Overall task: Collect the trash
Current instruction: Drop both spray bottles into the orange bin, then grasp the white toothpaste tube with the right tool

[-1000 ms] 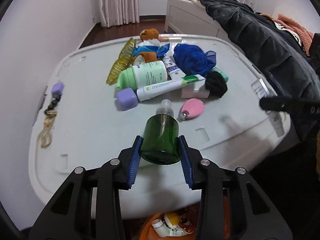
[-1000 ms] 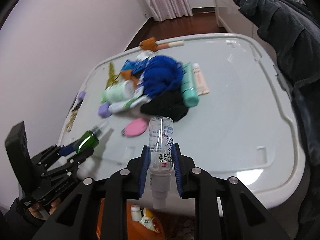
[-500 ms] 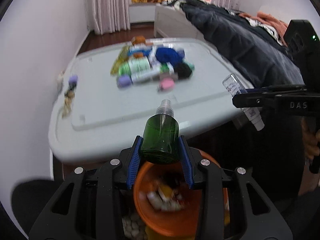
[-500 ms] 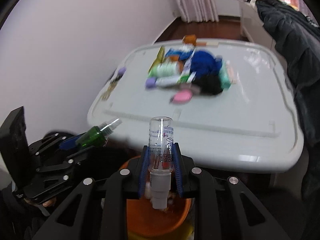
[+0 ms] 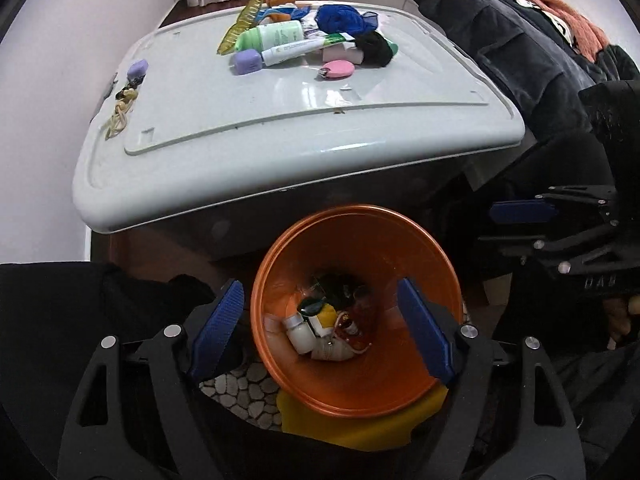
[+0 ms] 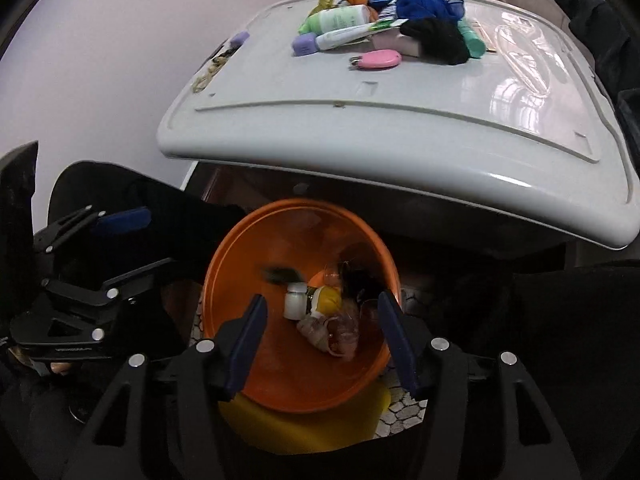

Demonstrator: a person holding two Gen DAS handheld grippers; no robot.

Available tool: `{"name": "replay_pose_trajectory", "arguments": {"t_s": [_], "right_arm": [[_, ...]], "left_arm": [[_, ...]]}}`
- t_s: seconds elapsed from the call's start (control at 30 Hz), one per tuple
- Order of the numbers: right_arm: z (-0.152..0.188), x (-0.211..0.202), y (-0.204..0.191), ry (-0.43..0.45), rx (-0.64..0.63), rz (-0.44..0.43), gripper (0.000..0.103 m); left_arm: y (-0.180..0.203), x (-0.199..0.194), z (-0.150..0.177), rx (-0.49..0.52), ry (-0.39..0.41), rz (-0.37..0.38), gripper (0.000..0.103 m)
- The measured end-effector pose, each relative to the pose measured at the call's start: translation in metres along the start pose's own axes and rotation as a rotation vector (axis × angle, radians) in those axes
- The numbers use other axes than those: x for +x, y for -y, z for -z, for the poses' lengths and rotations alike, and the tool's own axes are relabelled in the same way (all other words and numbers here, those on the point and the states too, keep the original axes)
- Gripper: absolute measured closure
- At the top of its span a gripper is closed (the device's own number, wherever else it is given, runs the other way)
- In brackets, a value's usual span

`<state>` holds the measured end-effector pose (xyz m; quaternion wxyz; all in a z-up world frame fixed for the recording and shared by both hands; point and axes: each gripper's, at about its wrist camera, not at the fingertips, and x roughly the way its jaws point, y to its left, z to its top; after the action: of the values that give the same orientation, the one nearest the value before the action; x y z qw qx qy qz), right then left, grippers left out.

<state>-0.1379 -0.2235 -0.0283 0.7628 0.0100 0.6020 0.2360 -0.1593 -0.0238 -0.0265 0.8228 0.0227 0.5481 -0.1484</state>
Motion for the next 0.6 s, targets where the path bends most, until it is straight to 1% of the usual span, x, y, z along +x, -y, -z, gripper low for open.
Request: {"name": "replay_pose_trajectory", "arguments": {"t_s": [0.07, 0.17, 0.27, 0.33, 0.37, 0.43, 0.47, 0.5, 0.6], "right_arm": [[-0.012, -0.008, 0.006, 0.028, -0.004, 0.008, 0.05], [-0.037, -0.019, 0.01, 0.082, -0.047, 0.054, 0.053], [-0.078, -0.026, 0.007, 0.139, -0.137, 0.125, 0.054], [-0.112, -0.022, -0.002, 0.157, -0.24, 0.181, 0.054], [-0.124, -0.019, -0.007, 0.161, -0.279, 0.199, 0.054], [-0.159, -0.002, -0.02, 0.153, -0.392, 0.244, 0.054], [-0.169, 0.004, -0.021, 0.144, -0.419, 0.25, 0.054], [-0.184, 0.015, -0.025, 0.12, -0.46, 0.259, 0.054], [-0.215, 0.053, -0.037, 0.045, -0.584, 0.316, 0.054]], "left_arm": [[-0.005, 0.0, -0.003, -0.016, 0.007, 0.009, 0.026], [-0.011, -0.002, -0.016, -0.03, 0.044, 0.012, 0.026], [-0.018, -0.002, -0.034, -0.05, 0.086, 0.01, 0.025], [-0.023, -0.001, -0.045, -0.063, 0.108, -0.006, 0.025], [-0.024, 0.0, -0.05, -0.068, 0.113, -0.013, 0.025], [-0.029, 0.003, -0.059, -0.083, 0.119, -0.026, 0.025], [-0.031, 0.004, -0.062, -0.089, 0.12, -0.032, 0.025], [-0.033, 0.005, -0.065, -0.093, 0.121, -0.034, 0.025], [-0.04, 0.01, -0.07, -0.113, 0.116, -0.031, 0.025]]}}
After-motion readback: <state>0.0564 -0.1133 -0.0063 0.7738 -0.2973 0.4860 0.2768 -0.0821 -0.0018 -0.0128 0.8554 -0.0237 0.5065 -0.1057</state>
